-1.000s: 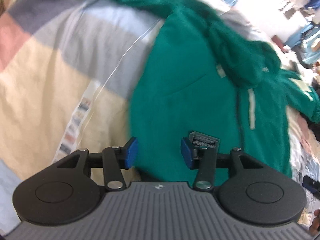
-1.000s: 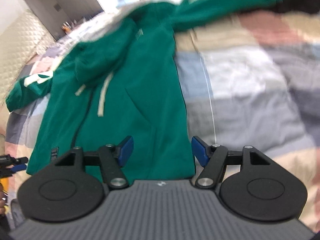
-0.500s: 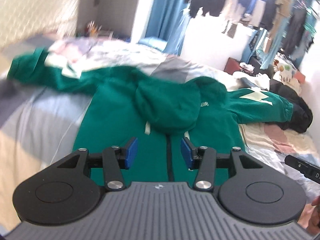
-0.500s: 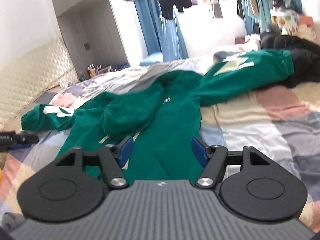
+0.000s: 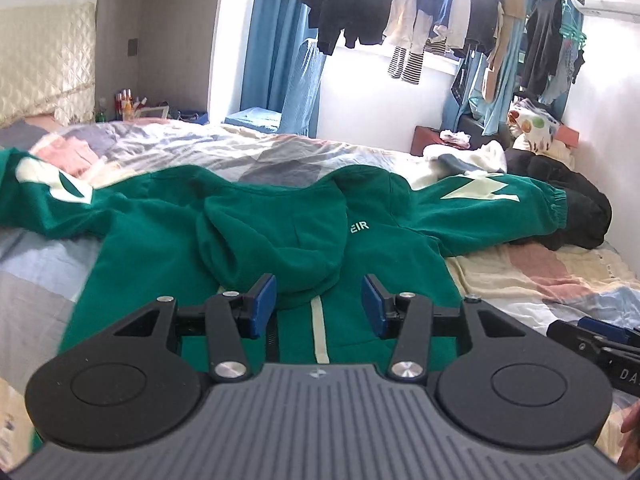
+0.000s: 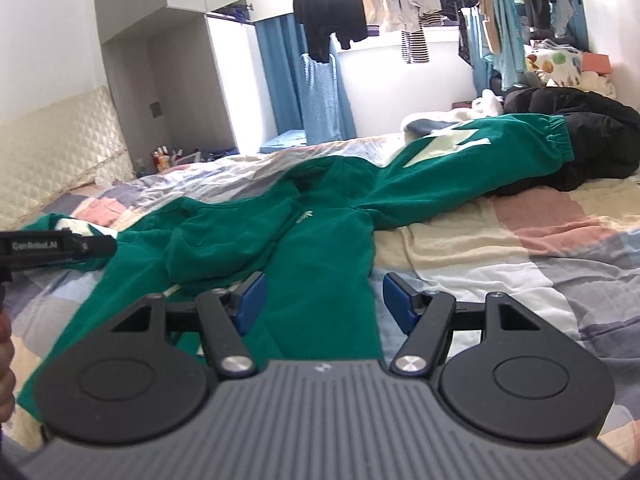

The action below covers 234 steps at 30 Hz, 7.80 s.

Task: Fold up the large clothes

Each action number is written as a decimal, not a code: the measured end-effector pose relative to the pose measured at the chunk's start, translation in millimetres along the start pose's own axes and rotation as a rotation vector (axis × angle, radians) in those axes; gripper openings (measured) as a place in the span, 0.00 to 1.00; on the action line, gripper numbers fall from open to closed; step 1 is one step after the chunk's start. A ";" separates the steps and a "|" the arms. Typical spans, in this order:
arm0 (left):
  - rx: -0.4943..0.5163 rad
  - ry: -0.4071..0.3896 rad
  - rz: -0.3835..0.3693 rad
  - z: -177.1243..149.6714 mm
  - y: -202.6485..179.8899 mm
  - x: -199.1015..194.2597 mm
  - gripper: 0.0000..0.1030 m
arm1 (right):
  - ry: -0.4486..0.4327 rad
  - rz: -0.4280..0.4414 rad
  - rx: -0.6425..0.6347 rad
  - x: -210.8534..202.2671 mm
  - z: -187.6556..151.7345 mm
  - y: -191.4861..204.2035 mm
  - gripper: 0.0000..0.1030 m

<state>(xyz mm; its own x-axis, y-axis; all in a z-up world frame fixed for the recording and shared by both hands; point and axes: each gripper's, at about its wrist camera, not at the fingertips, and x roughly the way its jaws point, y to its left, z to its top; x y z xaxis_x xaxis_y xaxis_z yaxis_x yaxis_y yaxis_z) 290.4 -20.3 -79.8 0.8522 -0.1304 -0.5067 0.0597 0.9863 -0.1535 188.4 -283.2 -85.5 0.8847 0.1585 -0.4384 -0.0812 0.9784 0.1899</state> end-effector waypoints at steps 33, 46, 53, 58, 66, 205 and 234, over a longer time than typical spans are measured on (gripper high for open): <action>-0.159 0.206 -0.031 -68.4 38.2 106.8 0.52 | 0.045 -0.013 0.633 195.3 36.7 -230.5 0.83; -0.209 0.208 -0.030 -75.7 31.1 147.1 0.52 | -0.289 0.242 0.866 264.4 55.6 -291.4 0.83; -0.202 0.166 -0.053 -73.4 23.8 148.9 0.52 | -0.365 0.151 0.906 270.7 78.6 -313.4 0.83; -0.217 0.165 -0.045 -73.5 25.5 153.0 0.52 | -0.398 0.112 0.987 278.1 74.5 -335.9 0.83; -0.242 0.194 -0.029 -78.8 32.4 161.0 0.52 | -0.393 -0.017 1.014 289.9 80.7 -341.0 0.58; -0.496 -0.248 0.239 -31.7 238.0 66.1 0.51 | 0.136 0.290 -0.144 222.5 0.4 188.1 0.59; -0.381 0.116 0.233 -56.5 209.0 135.1 0.28 | 0.171 0.204 -0.144 215.0 -1.2 158.1 0.59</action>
<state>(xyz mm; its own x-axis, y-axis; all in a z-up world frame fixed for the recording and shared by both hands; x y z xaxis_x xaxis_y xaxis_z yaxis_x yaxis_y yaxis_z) 388.6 162.5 -228.3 0.7550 0.0585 -0.6531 -0.3405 0.8862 -0.3142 365.2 -94.3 -150.8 0.7544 0.3620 -0.5476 -0.3247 0.9308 0.1681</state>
